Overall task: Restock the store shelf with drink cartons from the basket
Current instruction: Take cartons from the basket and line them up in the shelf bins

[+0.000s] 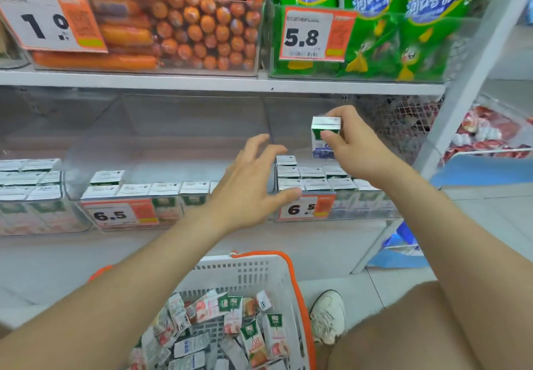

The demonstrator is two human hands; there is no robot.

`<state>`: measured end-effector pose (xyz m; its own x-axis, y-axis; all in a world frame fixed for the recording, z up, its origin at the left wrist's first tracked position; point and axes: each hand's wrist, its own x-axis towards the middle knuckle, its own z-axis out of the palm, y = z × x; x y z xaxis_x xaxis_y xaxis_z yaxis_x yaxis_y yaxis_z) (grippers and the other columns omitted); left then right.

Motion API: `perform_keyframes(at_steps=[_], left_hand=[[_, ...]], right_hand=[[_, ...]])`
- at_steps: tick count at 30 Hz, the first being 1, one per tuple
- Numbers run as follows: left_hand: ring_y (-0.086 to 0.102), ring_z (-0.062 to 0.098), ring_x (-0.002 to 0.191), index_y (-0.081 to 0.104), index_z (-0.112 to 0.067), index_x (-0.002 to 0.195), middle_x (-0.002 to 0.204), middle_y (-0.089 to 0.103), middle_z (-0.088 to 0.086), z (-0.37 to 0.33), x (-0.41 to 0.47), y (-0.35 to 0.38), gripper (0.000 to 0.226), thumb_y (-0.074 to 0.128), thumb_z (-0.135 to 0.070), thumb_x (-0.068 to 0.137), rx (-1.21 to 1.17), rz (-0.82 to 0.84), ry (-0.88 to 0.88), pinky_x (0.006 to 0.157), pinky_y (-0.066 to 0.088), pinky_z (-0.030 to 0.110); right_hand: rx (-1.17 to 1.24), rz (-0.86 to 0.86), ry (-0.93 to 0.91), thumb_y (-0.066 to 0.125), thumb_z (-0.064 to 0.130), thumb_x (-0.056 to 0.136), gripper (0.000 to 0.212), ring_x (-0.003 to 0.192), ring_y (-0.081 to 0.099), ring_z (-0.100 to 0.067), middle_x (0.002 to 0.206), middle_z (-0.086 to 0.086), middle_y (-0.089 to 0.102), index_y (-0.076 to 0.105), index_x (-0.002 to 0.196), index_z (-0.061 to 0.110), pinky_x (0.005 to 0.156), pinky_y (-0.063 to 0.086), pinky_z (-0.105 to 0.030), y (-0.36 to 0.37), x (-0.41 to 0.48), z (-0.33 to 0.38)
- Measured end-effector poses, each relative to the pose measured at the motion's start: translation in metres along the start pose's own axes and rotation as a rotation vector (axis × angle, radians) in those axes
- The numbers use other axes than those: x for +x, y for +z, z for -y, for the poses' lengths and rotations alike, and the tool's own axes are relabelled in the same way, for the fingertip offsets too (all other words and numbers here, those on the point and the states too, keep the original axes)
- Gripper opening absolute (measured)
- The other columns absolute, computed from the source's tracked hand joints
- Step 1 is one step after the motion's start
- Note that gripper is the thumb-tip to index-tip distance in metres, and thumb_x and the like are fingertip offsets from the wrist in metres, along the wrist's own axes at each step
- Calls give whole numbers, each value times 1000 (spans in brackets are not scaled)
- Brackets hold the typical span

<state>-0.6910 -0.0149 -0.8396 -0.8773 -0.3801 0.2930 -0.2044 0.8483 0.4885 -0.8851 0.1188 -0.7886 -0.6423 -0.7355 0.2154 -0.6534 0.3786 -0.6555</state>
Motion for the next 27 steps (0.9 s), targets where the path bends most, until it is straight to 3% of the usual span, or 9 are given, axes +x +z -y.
perform_keyframes(at_steps=[4,7,12,15,17,21,23,25,27], left_hand=[[42,35,145,29,-33,155,170,11,0,1,6,18,97,69,-78,79,108,20,-44,114,42,50],[41,31,146,30,-33,155,170,13,2,5,6,25,94,75,-69,81,117,-37,-13,114,41,50],[34,24,150,27,-30,160,171,15,-2,8,6,27,98,79,-61,83,87,-82,3,115,38,48],[38,22,148,20,-27,162,170,18,-5,8,7,26,111,83,-61,78,29,-86,-19,114,41,50],[45,24,143,13,-27,164,169,17,-7,8,8,24,119,84,-63,76,7,-64,-33,110,44,51],[49,29,138,-1,-36,165,167,21,-9,10,4,10,133,87,-67,69,2,11,-45,108,46,49],[51,27,133,6,-38,163,159,33,-5,12,-6,-1,123,88,-57,74,-10,-27,-42,106,49,49],[54,22,122,24,-32,158,141,46,-1,17,-25,-10,96,84,-37,83,-2,-164,15,98,51,48],[54,21,104,43,-19,141,118,49,-1,24,-52,-16,59,74,-17,90,20,-320,130,86,51,44]], right_hand=[[-218,106,-45,55,11,104,32,101,52,-25,126,-13,49,46,134,11,77,35,-28,20,21,-16],[-344,246,-33,56,11,102,32,115,54,-31,131,-15,54,50,133,10,85,39,-33,34,33,-21],[-358,390,117,50,16,100,27,107,57,-27,122,-9,61,54,126,15,81,42,-34,33,42,-17],[-411,454,142,44,17,95,29,112,55,-32,131,-14,62,58,120,15,87,40,-35,37,40,-16],[-460,455,154,40,25,96,27,110,54,-35,134,-18,60,57,113,14,88,42,-39,41,37,-15],[-702,339,66,47,21,99,35,119,51,-43,134,-22,52,49,129,4,90,45,-45,39,21,6],[-772,177,-72,52,17,95,33,116,51,-43,125,-20,53,48,126,5,85,42,-45,37,0,32],[-650,63,-194,52,14,91,24,104,57,-41,113,-17,60,55,114,8,80,48,-43,43,-26,60],[-532,149,-270,50,15,91,10,91,62,-39,98,-14,66,58,96,14,76,54,-45,58,-55,82]])
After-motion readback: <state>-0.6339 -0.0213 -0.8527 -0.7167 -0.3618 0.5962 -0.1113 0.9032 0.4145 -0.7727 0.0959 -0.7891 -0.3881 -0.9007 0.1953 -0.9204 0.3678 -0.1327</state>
